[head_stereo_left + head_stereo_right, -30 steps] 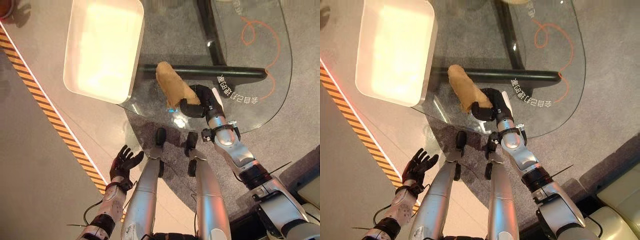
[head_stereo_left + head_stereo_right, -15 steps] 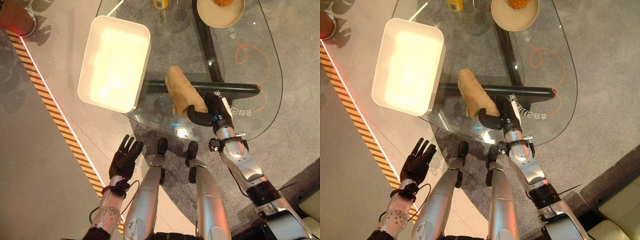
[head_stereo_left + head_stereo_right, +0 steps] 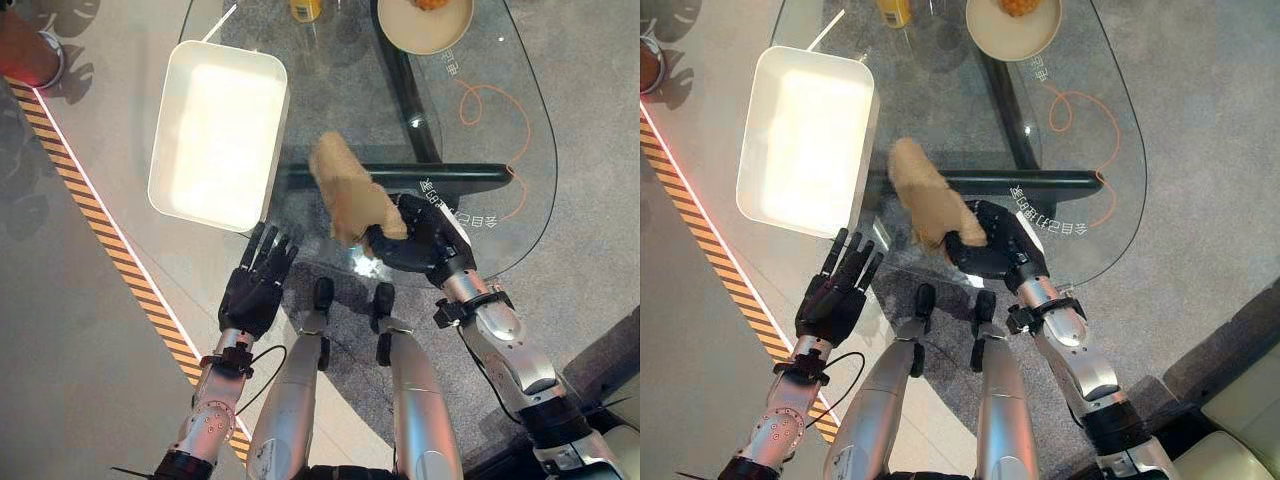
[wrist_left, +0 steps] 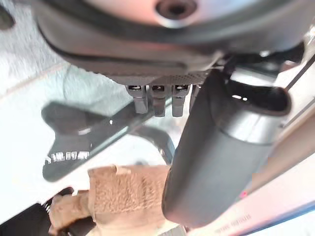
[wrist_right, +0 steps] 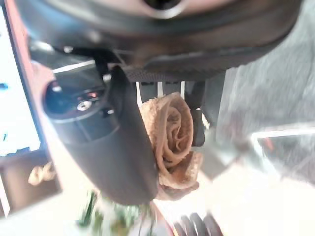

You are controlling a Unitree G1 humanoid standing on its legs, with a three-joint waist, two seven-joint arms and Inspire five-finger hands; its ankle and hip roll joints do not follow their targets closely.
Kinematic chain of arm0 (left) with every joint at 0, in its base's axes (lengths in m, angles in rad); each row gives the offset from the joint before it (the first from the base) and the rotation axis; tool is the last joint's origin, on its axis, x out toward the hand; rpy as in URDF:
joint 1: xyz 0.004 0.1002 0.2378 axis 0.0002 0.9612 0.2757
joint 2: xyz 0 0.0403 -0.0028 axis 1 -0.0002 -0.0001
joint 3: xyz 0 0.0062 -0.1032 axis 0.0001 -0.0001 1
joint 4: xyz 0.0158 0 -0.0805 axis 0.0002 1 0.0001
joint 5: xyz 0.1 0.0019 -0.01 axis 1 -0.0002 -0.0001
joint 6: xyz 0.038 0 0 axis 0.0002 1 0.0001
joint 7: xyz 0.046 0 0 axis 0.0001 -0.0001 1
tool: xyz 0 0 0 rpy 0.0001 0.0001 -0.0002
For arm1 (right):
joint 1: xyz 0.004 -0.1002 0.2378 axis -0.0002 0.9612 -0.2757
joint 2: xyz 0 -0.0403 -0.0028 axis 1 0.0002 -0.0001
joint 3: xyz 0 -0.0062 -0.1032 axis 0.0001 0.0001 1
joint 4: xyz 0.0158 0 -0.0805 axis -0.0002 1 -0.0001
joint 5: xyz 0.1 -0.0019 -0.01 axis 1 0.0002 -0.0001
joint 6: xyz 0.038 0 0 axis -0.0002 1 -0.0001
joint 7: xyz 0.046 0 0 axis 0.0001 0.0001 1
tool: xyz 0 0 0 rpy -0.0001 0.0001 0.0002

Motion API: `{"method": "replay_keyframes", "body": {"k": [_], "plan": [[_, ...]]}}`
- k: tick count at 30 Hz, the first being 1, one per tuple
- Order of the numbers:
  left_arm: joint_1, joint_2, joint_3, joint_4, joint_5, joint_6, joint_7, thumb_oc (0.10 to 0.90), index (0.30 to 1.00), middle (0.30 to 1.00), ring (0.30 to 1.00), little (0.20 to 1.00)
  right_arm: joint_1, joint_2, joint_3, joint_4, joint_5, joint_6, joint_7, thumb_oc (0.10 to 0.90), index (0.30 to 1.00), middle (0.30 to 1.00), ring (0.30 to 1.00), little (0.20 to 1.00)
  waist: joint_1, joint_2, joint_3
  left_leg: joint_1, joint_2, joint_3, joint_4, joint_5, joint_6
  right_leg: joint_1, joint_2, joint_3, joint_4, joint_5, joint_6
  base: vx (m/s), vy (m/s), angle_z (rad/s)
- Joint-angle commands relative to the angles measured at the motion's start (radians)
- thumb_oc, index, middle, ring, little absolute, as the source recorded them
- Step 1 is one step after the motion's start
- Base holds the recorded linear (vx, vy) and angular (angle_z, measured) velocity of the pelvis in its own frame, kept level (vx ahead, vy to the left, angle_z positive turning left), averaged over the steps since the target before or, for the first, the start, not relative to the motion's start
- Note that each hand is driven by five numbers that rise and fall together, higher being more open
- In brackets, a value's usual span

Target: Wipe the table with a cloth and put it in the basket.

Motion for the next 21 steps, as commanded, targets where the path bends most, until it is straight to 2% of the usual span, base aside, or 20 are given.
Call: {"method": "replay_keyframes", "body": {"k": [1,6,9,14,21], "plan": [[0.037,0.051,0.035,-0.153,-0.041,0.014,-0.067,0.800,0.900,0.900,0.900,0.900,-0.070,-0.007,0.005,-0.264,0.072,-0.145,0.156,0.100,0.300,0.300,0.300,0.200,-0.009,0.002,-0.025,-0.004,-0.037,0.031,0.101,-0.087,0.058,0.060,0.031,-0.028,-0.061,0.033,0.017,0.00,0.000,0.00],[0.008,0.075,0.031,-0.183,-0.094,0.055,-0.061,0.800,0.900,0.900,0.900,0.900,-0.090,-0.026,0.035,-0.239,0.091,-0.148,0.167,0.100,0.300,0.300,0.300,0.200,-0.006,-0.007,-0.025,-0.018,-0.037,0.031,0.112,-0.088,0.059,0.058,0.030,-0.027,-0.065,0.040,0.021,0.01,-0.022,-0.01],[-0.003,0.094,0.021,-0.213,-0.089,0.063,-0.034,0.800,0.900,0.900,0.900,0.900,-0.085,-0.025,0.058,-0.255,0.088,-0.149,0.213,0.100,0.300,0.300,0.300,0.200,-0.006,-0.010,-0.025,-0.030,-0.039,0.026,0.112,-0.083,0.061,0.053,0.032,-0.023,-0.074,0.047,0.023,0.00,-0.022,0.01],[-0.021,0.099,0.000,-0.229,-0.115,0.075,-0.038,0.800,0.900,0.900,0.900,0.900,-0.105,-0.021,0.128,-0.263,0.030,-0.119,0.259,0.100,0.300,0.300,0.300,0.200,-0.003,-0.011,-0.025,-0.043,-0.042,0.025,0.119,-0.079,0.059,0.045,0.031,-0.020,-0.073,0.050,0.023,0.00,-0.003,0.01],[-0.048,0.112,-0.036,-0.242,-0.134,0.065,-0.068,0.800,0.900,0.900,0.900,0.900,-0.132,-0.045,0.205,-0.234,-0.100,-0.081,0.193,0.100,0.300,0.300,0.300,0.200,0.002,-0.009,-0.025,-0.057,-0.046,0.022,0.122,-0.072,0.055,0.040,0.029,-0.020,-0.077,0.051,0.021,0.00,0.000,0.00]]}}
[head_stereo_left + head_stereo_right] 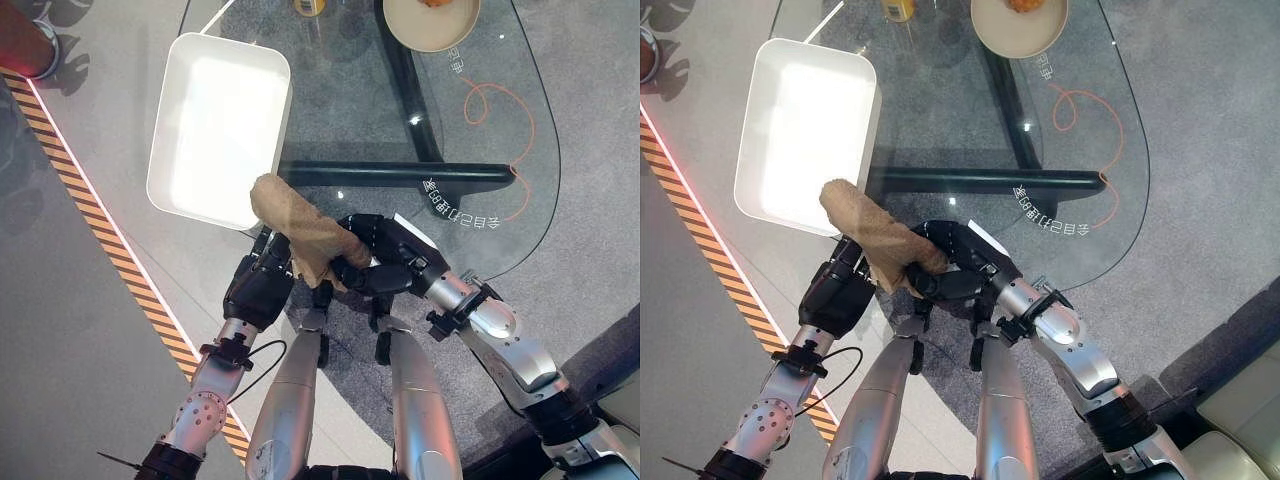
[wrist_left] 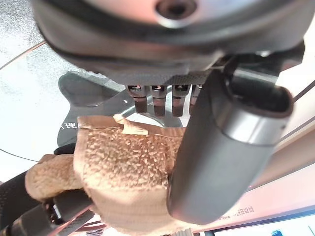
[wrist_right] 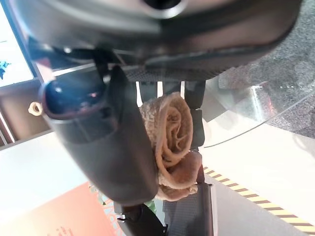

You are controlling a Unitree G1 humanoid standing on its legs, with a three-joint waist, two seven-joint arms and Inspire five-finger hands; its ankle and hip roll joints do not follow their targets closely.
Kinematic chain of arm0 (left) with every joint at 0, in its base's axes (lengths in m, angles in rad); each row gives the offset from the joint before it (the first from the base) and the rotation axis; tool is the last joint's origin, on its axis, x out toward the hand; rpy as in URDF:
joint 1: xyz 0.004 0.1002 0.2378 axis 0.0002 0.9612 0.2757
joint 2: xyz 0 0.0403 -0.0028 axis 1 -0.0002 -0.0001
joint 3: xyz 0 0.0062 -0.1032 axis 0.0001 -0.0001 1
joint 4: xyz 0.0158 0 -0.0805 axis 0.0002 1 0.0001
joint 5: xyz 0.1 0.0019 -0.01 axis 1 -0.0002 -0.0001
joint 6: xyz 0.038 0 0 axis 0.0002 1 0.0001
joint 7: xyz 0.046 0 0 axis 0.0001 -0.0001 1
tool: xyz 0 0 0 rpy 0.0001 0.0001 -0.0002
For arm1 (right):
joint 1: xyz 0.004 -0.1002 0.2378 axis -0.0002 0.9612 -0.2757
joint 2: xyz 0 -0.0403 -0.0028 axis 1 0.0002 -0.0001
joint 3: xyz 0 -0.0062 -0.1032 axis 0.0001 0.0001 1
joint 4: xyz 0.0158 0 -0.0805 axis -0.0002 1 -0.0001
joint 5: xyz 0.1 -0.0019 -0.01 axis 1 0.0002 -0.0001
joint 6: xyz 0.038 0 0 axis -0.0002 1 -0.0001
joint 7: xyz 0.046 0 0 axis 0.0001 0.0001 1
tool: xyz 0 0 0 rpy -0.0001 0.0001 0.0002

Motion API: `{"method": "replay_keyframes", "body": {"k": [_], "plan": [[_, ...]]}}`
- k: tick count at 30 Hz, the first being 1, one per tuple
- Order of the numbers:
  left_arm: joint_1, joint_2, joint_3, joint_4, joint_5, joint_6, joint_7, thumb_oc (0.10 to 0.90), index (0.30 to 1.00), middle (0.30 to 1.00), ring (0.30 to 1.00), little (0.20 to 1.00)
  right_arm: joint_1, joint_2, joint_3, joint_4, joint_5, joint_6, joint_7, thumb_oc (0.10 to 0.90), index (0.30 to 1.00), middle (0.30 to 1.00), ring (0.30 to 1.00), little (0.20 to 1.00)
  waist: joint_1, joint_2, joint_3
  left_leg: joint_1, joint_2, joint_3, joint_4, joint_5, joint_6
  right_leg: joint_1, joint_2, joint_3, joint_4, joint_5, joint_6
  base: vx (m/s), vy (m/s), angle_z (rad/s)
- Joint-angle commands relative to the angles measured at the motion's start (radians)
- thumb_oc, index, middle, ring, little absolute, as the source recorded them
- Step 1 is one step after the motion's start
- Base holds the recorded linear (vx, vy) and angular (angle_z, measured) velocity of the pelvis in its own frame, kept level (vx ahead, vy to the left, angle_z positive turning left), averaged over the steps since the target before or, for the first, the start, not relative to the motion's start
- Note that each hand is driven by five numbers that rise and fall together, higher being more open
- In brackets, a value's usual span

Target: Wipe the table with a cloth and put it in the basket.

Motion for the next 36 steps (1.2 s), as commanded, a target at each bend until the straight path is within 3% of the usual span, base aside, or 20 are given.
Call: {"method": "replay_keyframes", "body": {"k": [1,8,12,14,22,30,36], "plan": [[-0.022,0.033,-0.010,-0.165,-0.048,-0.016,-0.095,0.800,0.900,0.900,0.900,0.900,-0.065,0.001,0.112,-0.195,-0.057,-0.080,0.025,0.100,0.300,0.300,0.300,0.200,0.002,-0.004,-0.026,-0.030,-0.042,0.029,0.088,-0.056,0.053,0.049,0.033,-0.013,-0.081,0.055,0.014,0.00,0.000,0.00],[-0.026,0.029,-0.030,-0.184,-0.098,-0.051,-0.200,0.800,0.900,0.900,0.900,0.900,-0.065,-0.013,0.145,-0.160,-0.126,-0.058,-0.009,0.100,0.300,0.300,0.300,0.200,0.001,-0.003,-0.026,-0.037,-0.046,0.029,0.087,-0.053,0.054,0.043,0.034,-0.009,-0.084,0.057,0.011,0.00,0.000,0.00],[-0.036,0.018,-0.030,-0.193,-0.142,-0.077,-0.229,0.800,0.900,0.900,0.900,0.900,-0.076,-0.013,0.168,-0.155,-0.162,-0.021,0.064,0.100,0.300,0.300,0.300,0.200,0.002,-0.003,-0.026,-0.036,-0.049,0.027,0.087,-0.053,0.054,0.044,0.034,-0.005,-0.084,0.056,0.010,0.00,0.000,0.00],[-0.046,0.013,-0.029,-0.190,-0.148,-0.108,-0.244,0.800,0.900,0.900,0.900,0.900,-0.090,-0.031,0.200,-0.164,-0.227,0.035,0.122,0.100,0.300,0.300,0.300,0.200,0.004,-0.006,-0.026,-0.037,-0.050,0.025,0.089,-0.052,0.053,0.044,0.035,-0.004,-0.081,0.055,0.009,0.00,0.000,0.00],[-0.062,0.017,-0.007,-0.187,-0.144,-0.184,-0.298,0.800,0.900,0.900,0.900,0.900,-0.109,-0.061,0.220,-0.133,-0.223,0.070,0.090,0.100,0.300,0.300,0.300,0.200,0.009,-0.010,-0.026,-0.036,-0.053,0.020,0.093,-0.052,0.052,0.043,0.041,0.001,-0.073,0.052,0.006,0.00,0.001,0.00],[-0.078,0.017,0.023,-0.202,-0.129,-0.239,-0.344,0.800,0.900,0.900,0.900,0.900,-0.103,-0.072,0.223,-0.135,-0.249,0.117,0.165,0.100,0.300,0.300,0.300,0.200,0.008,-0.014,-0.026,-0.038,-0.056,0.017,0.095,-0.051,0.053,0.038,0.047,0.009,-0.062,0.048,0.003,0.00,0.000,0.00],[-0.103,0.015,0.026,-0.221,-0.092,-0.287,-0.369,0.800,0.900,0.900,0.900,0.900,-0.104,-0.057,0.223,-0.120,-0.221,0.126,0.114,0.100,0.300,0.300,0.300,0.200,0.008,-0.014,-0.026,-0.042,-0.057,0.016,0.103,-0.053,0.053,0.031,0.050,0.016,-0.050,0.045,0.003,0.00,0.000,0.00]]}}
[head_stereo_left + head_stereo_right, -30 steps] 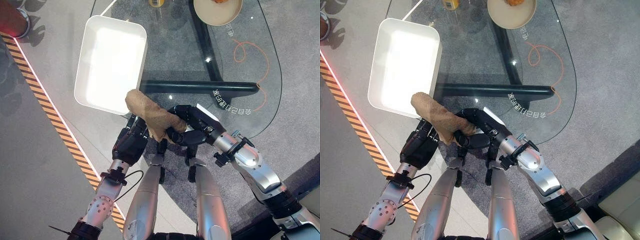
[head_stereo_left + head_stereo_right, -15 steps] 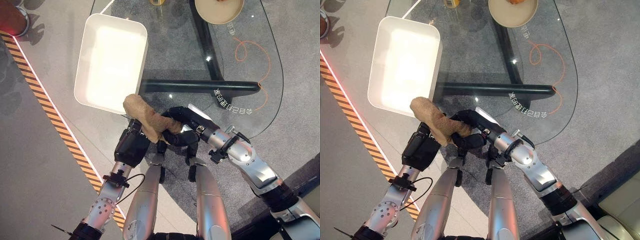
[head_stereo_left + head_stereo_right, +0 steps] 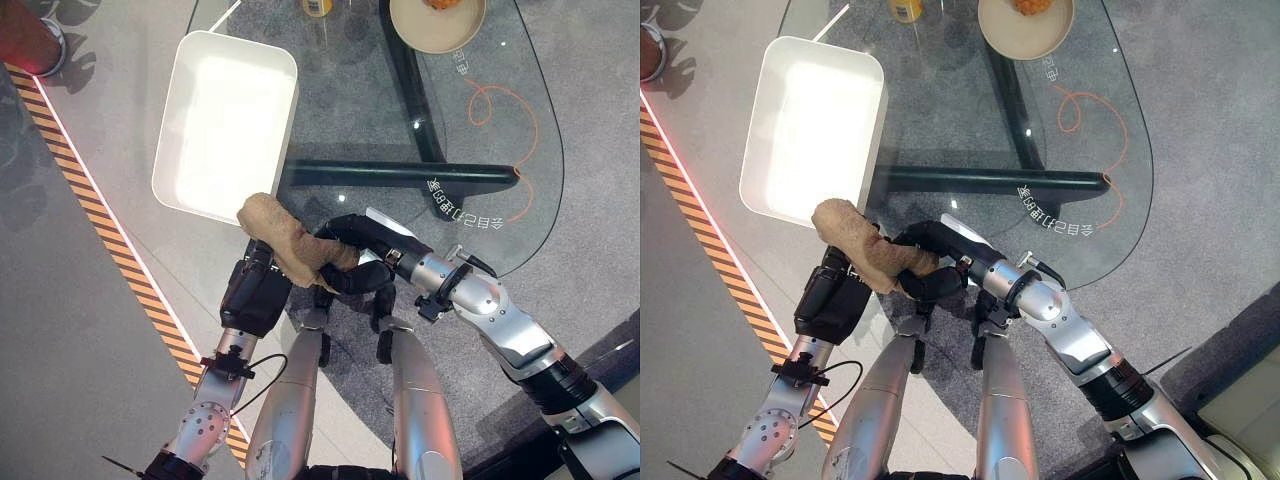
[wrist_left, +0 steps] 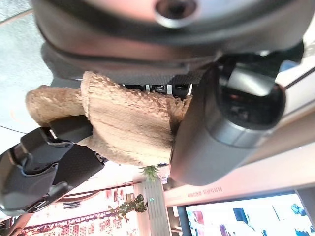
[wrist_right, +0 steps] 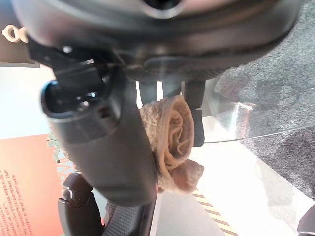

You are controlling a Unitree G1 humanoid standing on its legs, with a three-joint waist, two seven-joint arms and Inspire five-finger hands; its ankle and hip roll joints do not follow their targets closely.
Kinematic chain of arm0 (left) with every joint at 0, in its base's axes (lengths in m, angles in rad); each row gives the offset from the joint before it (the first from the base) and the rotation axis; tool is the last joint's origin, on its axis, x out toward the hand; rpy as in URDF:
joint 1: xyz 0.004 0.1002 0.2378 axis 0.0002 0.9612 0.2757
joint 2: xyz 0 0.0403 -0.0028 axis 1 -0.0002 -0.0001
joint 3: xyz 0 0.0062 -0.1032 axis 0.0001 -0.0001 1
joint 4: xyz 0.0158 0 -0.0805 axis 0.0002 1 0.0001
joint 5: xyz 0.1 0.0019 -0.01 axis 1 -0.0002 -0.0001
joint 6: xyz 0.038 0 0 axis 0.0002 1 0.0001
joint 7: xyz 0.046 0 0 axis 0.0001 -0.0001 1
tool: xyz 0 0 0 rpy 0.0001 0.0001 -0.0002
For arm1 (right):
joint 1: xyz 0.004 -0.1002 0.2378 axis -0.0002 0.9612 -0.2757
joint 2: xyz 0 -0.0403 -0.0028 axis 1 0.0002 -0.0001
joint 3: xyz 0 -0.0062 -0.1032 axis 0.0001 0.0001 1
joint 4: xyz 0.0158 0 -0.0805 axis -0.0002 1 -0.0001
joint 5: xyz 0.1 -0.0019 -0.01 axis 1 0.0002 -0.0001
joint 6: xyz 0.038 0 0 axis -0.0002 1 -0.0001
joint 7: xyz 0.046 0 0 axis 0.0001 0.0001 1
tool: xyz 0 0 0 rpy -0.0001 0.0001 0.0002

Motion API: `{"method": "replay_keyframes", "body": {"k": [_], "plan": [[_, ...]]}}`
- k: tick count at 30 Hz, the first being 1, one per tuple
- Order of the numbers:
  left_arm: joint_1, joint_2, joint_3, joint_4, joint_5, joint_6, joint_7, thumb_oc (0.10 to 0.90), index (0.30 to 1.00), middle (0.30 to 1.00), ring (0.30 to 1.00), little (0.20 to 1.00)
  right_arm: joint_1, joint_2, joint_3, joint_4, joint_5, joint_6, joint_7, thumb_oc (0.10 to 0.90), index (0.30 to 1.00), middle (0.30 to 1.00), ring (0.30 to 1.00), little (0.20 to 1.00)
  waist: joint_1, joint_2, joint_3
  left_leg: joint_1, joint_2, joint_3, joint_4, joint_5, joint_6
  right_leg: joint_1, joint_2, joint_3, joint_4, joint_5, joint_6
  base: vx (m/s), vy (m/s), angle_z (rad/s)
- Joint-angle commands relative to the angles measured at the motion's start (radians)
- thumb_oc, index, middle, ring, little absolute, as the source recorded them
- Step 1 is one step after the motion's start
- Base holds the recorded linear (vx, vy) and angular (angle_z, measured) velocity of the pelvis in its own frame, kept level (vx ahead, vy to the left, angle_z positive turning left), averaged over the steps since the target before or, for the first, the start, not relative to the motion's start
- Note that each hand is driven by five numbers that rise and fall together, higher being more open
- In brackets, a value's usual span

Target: Wipe the table with a cloth and put it in the basket.

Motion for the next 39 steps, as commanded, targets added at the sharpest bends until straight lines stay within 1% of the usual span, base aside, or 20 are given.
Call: {"method": "replay_keyframes", "body": {"k": [1,3,4,5,6,11,13,14,15,19,21,24,29,36,39], "plan": [[-0.128,-0.005,0.110,-0.234,0.065,-0.132,-0.177,0.800,0.900,0.900,0.900,0.900,0.051,-0.006,0.106,-0.112,-0.014,-0.010,0.090,0.100,0.300,0.300,0.300,0.200,0.008,-0.013,-0.026,-0.032,-0.047,0.021,0.085,-0.049,0.056,0.043,0.061,0.017,-0.087,0.057,-0.003,0.00,0.000,0.00],[-0.133,-0.007,0.109,-0.241,0.091,-0.131,-0.167,0.800,0.900,0.900,0.900,0.900,0.060,0.002,0.098,-0.113,-0.007,-0.023,0.050,0.100,0.300,0.300,0.300,0.200,0.006,-0.013,-0.026,-0.032,-0.048,0.020,0.083,-0.049,0.058,0.041,0.063,0.020,-0.085,0.057,-0.002,0.00,0.000,0.00],[-0.135,-0.007,0.107,-0.248,0.108,-0.132,-0.156,0.800,0.900,0.900,0.900,0.900,0.066,0.008,0.087,-0.109,0.016,-0.039,0.009,0.100,0.300,0.300,0.300,0.200,0.005,-0.012,-0.026,-0.031,-0.049,0.020,0.082,-0.049,0.059,0.041,0.064,0.021,-0.085,0.057,-0.002,0.00,0.000,0.00],[-0.136,-0.007,0.106,-0.250,0.112,-0.133,-0.153,0.800,0.900,0.900,0.900,0.900,0.067,0.010,0.083,-0.107,0.018,-0.045,0.002,0.100,0.300,0.300,0.300,0.200,0.004,-0.012,-0.026,-0.031,-0.050,0.020,0.083,-0.050,0.059,0.040,0.064,0.022,-0.084,0.057,-0.002,0.00,0.000,0.00],[-0.138,-0.014,0.101,-0.247,0.132,-0.130,-0.140,0.800,0.900,0.900,0.900,0.900,0.075,0.033,0.060,-0.095,0.034,-0.075,-0.063,0.100,0.300,0.300,0.300,0.200,0.001,-0.009,-0.026,-0.031,-0.050,0.021,0.086,-0.052,0.061,0.038,0.065,0.027,-0.079,0.056,-0.001,0.00,0.000,0.00],[-0.127,-0.034,0.104,-0.250,0.154,-0.118,-0.129,0.800,0.900,0.900,0.900,0.900,0.109,0.078,0.010,-0.101,0.076,-0.113,-0.103,0.100,0.300,0.300,0.300,0.200,-0.007,-0.007,-0.026,-0.031,-0.052,0.024,0.087,-0.056,0.065,0.040,0.065,0.033,-0.082,0.054,0.002,0.00,0.000,0.00],[-0.120,-0.042,0.104,-0.247,0.157,-0.114,-0.133,0.800,0.900,0.900,0.900,0.900,0.124,0.094,-0.008,-0.100,0.105,-0.130,-0.153,0.100,0.300,0.300,0.300,0.200,-0.009,-0.003,-0.026,-0.032,-0.052,0.025,0.089,-0.057,0.065,0.039,0.064,0.035,-0.080,0.053,0.002,0.00,0.000,0.00],[-0.120,-0.043,0.104,-0.246,0.158,-0.113,-0.133,0.800,0.900,0.900,0.900,0.900,0.125,0.095,-0.010,-0.100,0.112,-0.135,-0.160,0.100,0.300,0.300,0.300,0.200,-0.009,-0.003,-0.026,-0.031,-0.052,0.025,0.089,-0.057,0.065,0.039,0.064,0.035,-0.080,0.053,0.002,0.00,0.000,0.00],[-0.118,-0.051,0.101,-0.241,0.164,-0.113,-0.136,0.800,0.900,0.900,0.900,0.900,0.136,0.118,-0.028,-0.091,0.131,-0.160,-0.194,0.100,0.300,0.300,0.300,0.200,-0.011,0.000,-0.026,-0.030,-0.053,0.027,0.088,-0.059,0.065,0.041,0.064,0.038,-0.081,0.052,0.003,0.00,0.000,0.00],[-0.107,-0.072,0.101,-0.243,0.181,-0.113,-0.138,0.800,0.900,0.900,0.900,0.900,0.166,0.152,-0.060,-0.100,0.162,-0.191,-0.237,0.100,0.300,0.300,0.300,0.200,-0.016,0.004,-0.026,-0.031,-0.052,0.030,0.086,-0.060,0.067,0.039,0.063,0.041,-0.083,0.050,0.004,0.00,0.008,0.00],[-0.101,-0.080,0.103,-0.243,0.187,-0.111,-0.139,0.800,0.900,0.900,0.900,0.900,0.178,0.164,-0.069,-0.105,0.178,-0.190,-0.225,0.100,0.300,0.300,0.300,0.200,-0.018,0.005,-0.026,-0.030,-0.053,0.031,0.085,-0.061,0.068,0.040,0.063,0.043,-0.085,0.049,0.004,0.00,0.000,0.00],[-0.094,-0.089,0.104,-0.240,0.193,-0.109,-0.144,0.800,0.900,0.900,0.900,0.900,0.190,0.176,-0.064,-0.109,0.142,-0.175,-0.204,0.100,0.300,0.300,0.300,0.200,-0.018,0.009,-0.026,-0.029,-0.053,0.032,0.083,-0.059,0.067,0.042,0.062,0.044,-0.088,0.050,0.004,0.00,0.000,0.00],[-0.095,-0.086,0.106,-0.234,0.190,-0.107,-0.154,0.800,0.900,0.900,0.900,0.900,0.182,0.160,-0.047,-0.111,0.099,-0.144,-0.157,0.100,0.300,0.300,0.300,0.200,-0.016,0.011,-0.026,-0.030,-0.054,0.033,0.080,-0.057,0.066,0.045,0.059,0.042,-0.095,0.051,0.004,0.00,0.000,0.00],[-0.108,-0.082,0.092,-0.233,0.198,-0.117,-0.138,0.800,0.900,0.900,0.900,0.900,0.157,0.149,-0.022,-0.104,0.114,-0.120,-0.141,0.100,0.300,0.300,0.300,0.200,-0.014,0.009,-0.026,-0.030,-0.055,0.031,0.079,-0.057,0.065,0.049,0.059,0.045,-0.100,0.051,0.002,0.00,0.000,0.00],[-0.111,-0.077,0.095,-0.238,0.199,-0.116,-0.135,0.800,0.900,0.900,0.900,0.900,0.152,0.145,-0.013,-0.107,0.080,-0.109,-0.113,0.100,0.300,0.300,0.300,0.200,-0.013,0.007,-0.026,-0.033,-0.056,0.031,0.079,-0.056,0.065,0.046,0.061,0.047,-0.101,0.051,0.003,0.00,0.000,0.00]]}}
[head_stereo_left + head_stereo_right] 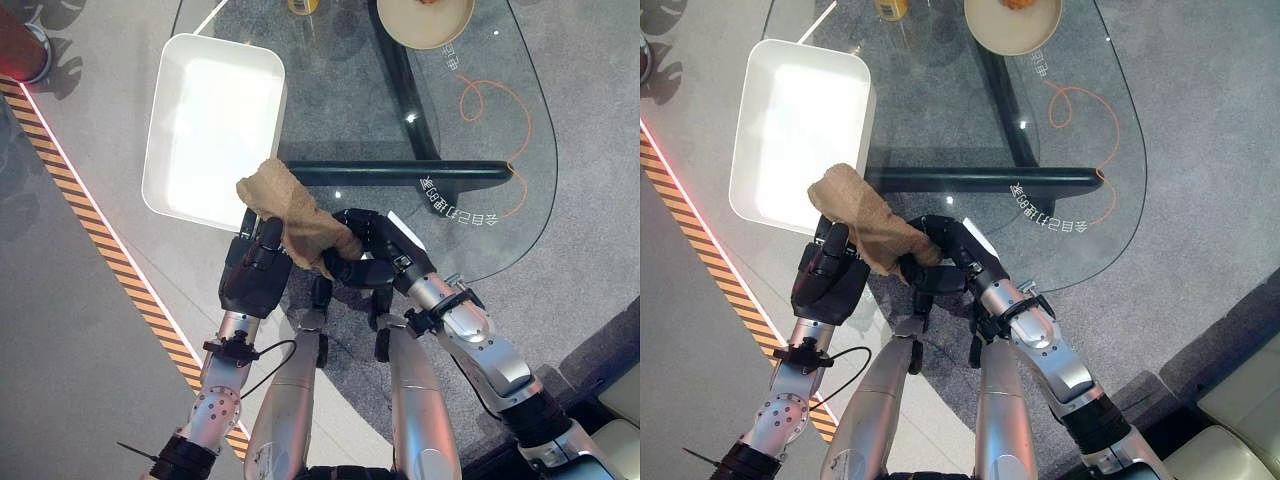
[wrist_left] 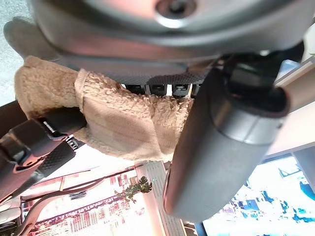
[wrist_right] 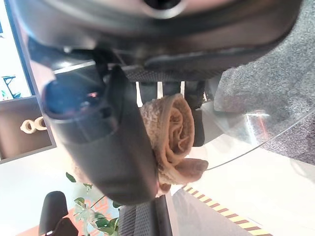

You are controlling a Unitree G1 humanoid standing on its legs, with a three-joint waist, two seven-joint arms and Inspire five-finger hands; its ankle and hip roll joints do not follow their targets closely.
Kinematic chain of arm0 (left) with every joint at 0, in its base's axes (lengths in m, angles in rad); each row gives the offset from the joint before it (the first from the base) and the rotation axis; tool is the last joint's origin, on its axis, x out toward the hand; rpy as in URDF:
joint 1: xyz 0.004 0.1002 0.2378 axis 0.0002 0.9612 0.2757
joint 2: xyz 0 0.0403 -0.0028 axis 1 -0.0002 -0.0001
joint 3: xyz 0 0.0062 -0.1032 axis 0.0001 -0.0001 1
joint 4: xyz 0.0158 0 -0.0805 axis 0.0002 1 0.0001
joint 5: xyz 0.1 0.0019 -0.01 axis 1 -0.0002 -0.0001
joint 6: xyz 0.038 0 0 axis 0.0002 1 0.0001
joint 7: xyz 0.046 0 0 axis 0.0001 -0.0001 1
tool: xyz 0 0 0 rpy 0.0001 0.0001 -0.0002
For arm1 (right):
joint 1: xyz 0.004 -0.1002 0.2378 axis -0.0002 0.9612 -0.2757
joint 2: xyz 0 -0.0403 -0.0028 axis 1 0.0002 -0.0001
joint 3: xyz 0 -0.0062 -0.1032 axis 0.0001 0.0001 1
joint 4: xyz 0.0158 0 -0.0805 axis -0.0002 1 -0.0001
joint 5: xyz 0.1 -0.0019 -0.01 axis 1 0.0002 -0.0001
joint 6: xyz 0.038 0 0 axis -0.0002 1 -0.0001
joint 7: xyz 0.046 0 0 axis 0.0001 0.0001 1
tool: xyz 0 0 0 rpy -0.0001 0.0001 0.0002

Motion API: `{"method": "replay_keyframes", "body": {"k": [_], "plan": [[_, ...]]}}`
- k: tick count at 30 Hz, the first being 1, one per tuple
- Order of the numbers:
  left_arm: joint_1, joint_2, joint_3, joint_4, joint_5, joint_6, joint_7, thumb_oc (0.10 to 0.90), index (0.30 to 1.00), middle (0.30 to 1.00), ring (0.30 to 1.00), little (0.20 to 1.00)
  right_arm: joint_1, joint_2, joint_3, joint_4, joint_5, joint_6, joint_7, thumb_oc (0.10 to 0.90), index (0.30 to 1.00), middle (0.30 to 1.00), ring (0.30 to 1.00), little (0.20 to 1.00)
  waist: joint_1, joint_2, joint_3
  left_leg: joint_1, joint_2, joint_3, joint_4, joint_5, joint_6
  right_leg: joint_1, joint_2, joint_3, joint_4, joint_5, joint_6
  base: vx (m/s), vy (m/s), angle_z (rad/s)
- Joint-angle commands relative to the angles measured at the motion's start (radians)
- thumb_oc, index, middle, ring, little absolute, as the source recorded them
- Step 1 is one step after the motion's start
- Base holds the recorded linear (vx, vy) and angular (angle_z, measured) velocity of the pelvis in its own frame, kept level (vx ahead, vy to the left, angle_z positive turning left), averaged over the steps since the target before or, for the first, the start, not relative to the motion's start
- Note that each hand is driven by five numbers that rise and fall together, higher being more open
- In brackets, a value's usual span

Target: Wipe the table with a cloth and put it in the basket.

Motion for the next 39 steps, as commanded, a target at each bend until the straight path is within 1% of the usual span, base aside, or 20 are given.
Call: {"method": "replay_keyframes", "body": {"k": [1,2,3,4,6,8,11,15,16,17,18,26,30,37,38,39], "plan": [[-0.043,-0.004,0.054,-0.237,0.055,-0.071,-0.133,0.800,0.900,0.900,0.900,0.900,-0.020,-0.019,0.058,-0.107,-0.049,-0.018,0.111,0.100,0.300,0.300,0.300,0.200,0.016,0.008,-0.027,-0.033,-0.053,0.027,0.082,-0.054,0.055,0.051,0.063,0.040,-0.101,0.057,0.005,0.00,0.000,0.00],[-0.042,0.000,0.057,-0.237,0.052,-0.071,-0.136,0.800,0.900,0.900,0.900,0.900,-0.027,-0.029,0.069,-0.110,-0.097,0.014,0.174,0.100,0.300,0.300,0.300,0.200,0.016,0.006,-0.027,-0.034,-0.054,0.026,0.081,-0.053,0.055,0.050,0.065,0.041,-0.101,0.058,0.005,0.00,0.000,0.00],[-0.041,0.007,0.062,-0.238,0.047,-0.068,-0.141,0.800,0.900,0.900,0.900,0.900,-0.035,-0.057,0.097,-0.123,-0.196,0.053,0.261,0.100,0.300,0.300,0.300,0.200,0.020,0.003,-0.027,-0.034,-0.054,0.024,0.079,-0.052,0.054,0.052,0.065,0.037,-0.103,0.059,0.006,0.00,0.000,0.00],[-0.041,0.011,0.062,-0.240,0.045,-0.069,-0.140,0.800,0.900,0.900,0.900,0.900,-0.038,-0.068,0.105,-0.127,-0.206,0.057,0.274,0.100,0.300,0.300,0.300,0.200,0.021,0.002,-0.027,-0.034,-0.053,0.023,0.079,-0.051,0.053,0.053,0.064,0.036,-0.104,0.059,0.006,0.00,0.000,0.00],[-0.042,0.033,0.065,-0.245,0.022,-0.069,-0.146,0.800,0.900,0.900,0.900,0.900,-0.057,-0.117,0.135,-0.132,-0.241,0.076,0.341,0.100,0.300,0.300,0.300,0.200,0.025,-0.003,-0.027,-0.032,-0.052,0.021,0.081,-0.052,0.052,0.057,0.065,0.034,-0.104,0.059,0.006,0.02,-0.034,0.01],[-0.049,0.047,0.061,-0.243,0.012,-0.076,-0.151,0.800,0.900,0.900,0.900,0.900,-0.079,-0.141,0.158,-0.124,-0.244,0.080,0.360,0.100,0.300,0.300,0.300,0.200,0.029,-0.007,-0.027,-0.030,-0.052,0.017,0.079,-0.052,0.050,0.060,0.066,0.032,-0.106,0.060,0.007,0.02,-0.039,0.03],[-0.057,0.054,0.051,-0.242,0.009,-0.089,-0.154,0.800,0.900,0.900,0.900,0.900,-0.101,-0.153,0.183,-0.119,-0.242,0.087,0.364,0.100,0.300,0.300,0.300,0.200,0.033,-0.010,-0.027,-0.033,-0.053,0.014,0.082,-0.051,0.050,0.060,0.067,0.031,-0.105,0.060,0.007,0.00,-0.013,0.01],[-0.063,0.058,0.047,-0.249,-0.001,-0.095,-0.137,0.800,0.900,0.900,0.900,0.900,-0.115,-0.159,0.200,-0.122,-0.252,0.093,0.345,0.100,0.300,0.300,0.300,0.200,0.036,-0.015,-0.027,-0.036,-0.054,0.008,0.082,-0.051,0.051,0.058,0.072,0.032,-0.104,0.060,0.008,0.00,0.000,0.00],[-0.063,0.057,0.049,-0.248,-0.007,-0.096,-0.134,0.369,0.531,0.531,0.531,0.469,-0.116,-0.160,0.199,-0.124,-0.254,0.096,0.347,0.100,0.300,0.300,0.300,0.200,0.036,-0.016,-0.027,-0.038,-0.054,0.008,0.083,-0.052,0.051,0.057,0.073,0.033,-0.103,0.060,0.008,0.00,0.000,0.00],[-0.061,0.056,0.050,-0.247,-0.014,-0.096,-0.133,0.188,0.375,0.375,0.375,0.288,-0.118,-0.162,0.201,-0.126,-0.260,0.097,0.351,0.100,0.300,0.300,0.300,0.200,0.037,-0.018,-0.027,-0.039,-0.054,0.007,0.085,-0.053,0.052,0.056,0.074,0.033,-0.101,0.059,0.008,0.00,0.000,0.00],[-0.060,0.055,0.052,-0.248,-0.017,-0.097,-0.128,0.100,0.300,0.300,0.300,0.200,-0.119,-0.163,0.202,-0.128,-0.262,0.096,0.350,0.100,0.300,0.300,0.300,0.200,0.037,-0.019,-0.027,-0.041,-0.054,0.006,0.086,-0.053,0.052,0.055,0.075,0.034,-0.101,0.059,0.008,0.00,0.000,0.00],[-0.053,0.045,0.059,-0.235,-0.036,-0.094,-0.120,0.100,0.300,0.300,0.300,0.200,-0.120,-0.154,0.196,-0.127,-0.258,0.086,0.337,0.100,0.300,0.300,0.300,0.200,0.039,-0.025,-0.027,-0.045,-0.056,0.000,0.091,-0.057,0.052,0.056,0.078,0.035,-0.101,0.057,0.009,0.00,0.000,0.00],[-0.049,0.036,0.058,-0.232,-0.035,-0.093,-0.122,0.100,0.300,0.300,0.300,0.200,-0.119,-0.146,0.194,-0.129,-0.258,0.082,0.313,0.100,0.300,0.300,0.300,0.200,0.040,-0.025,-0.027,-0.047,-0.057,-0.002,0.092,-0.058,0.052,0.055,0.077,0.032,-0.100,0.055,0.009,0.00,0.000,0.00],[-0.047,0.024,0.061,-0.225,-0.021,-0.093,-0.113,0.100,0.300,0.300,0.300,0.200,-0.112,-0.116,0.158,-0.134,-0.234,0.027,0.217,0.100,0.300,0.300,0.300,0.200,0.038,-0.022,-0.027,-0.044,-0.058,-0.003,0.094,-0.063,0.054,0.056,0.078,0.033,-0.097,0.052,0.010,0.00,0.000,0.00],[-0.048,0.020,0.065,-0.223,-0.020,-0.092,-0.105,0.100,0.300,0.300,0.300,0.200,-0.107,-0.107,0.145,-0.132,-0.225,0.006,0.200,0.100,0.300,0.300,0.300,0.200,0.036,-0.022,-0.027,-0.041,-0.059,-0.003,0.093,-0.065,0.055,0.058,0.077,0.034,-0.098,0.051,0.011,0.00,0.000,0.00],[-0.047,0.016,0.064,-0.222,-0.020,-0.093,-0.105,0.100,0.300,0.300,0.300,0.200,-0.106,-0.099,0.142,-0.134,-0.227,0.001,0.189,0.100,0.300,0.300,0.300,0.200,0.036,-0.021,-0.027,-0.044,-0.059,-0.002,0.096,-0.065,0.055,0.056,0.077,0.035,-0.095,0.051,0.011,0.00,0.000,0.00]]}}
